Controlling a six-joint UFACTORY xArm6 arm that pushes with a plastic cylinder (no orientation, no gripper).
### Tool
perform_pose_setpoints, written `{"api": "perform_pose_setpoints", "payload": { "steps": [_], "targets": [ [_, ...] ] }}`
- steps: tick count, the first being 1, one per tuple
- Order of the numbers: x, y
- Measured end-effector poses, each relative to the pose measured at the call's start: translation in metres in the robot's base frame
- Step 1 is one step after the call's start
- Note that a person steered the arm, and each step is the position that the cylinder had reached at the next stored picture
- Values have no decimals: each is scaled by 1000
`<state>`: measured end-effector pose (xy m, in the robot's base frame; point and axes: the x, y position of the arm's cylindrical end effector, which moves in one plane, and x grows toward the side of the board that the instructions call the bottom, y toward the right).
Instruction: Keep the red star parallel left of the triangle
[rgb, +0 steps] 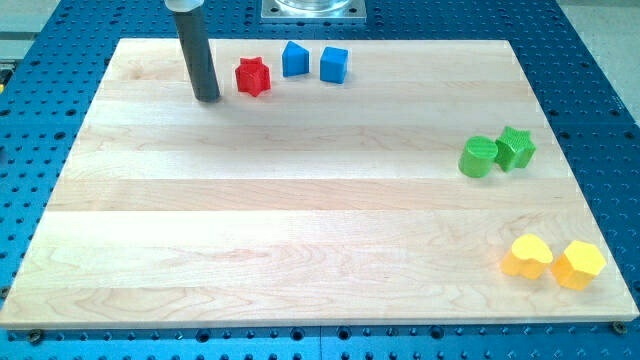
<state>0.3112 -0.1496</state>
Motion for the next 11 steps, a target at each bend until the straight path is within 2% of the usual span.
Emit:
{"api": "perform_pose_setpoints", "payload": {
  "steps": [2, 3, 4, 5, 6, 7, 8, 9, 10, 11],
  "targets": [
    [-16, -32],
    [17, -38],
    [50, 8],
    [48, 68],
    [13, 40],
    [2, 38],
    [19, 42],
    [11, 63],
    [-22, 44],
    [-27, 39]
  ]
}}
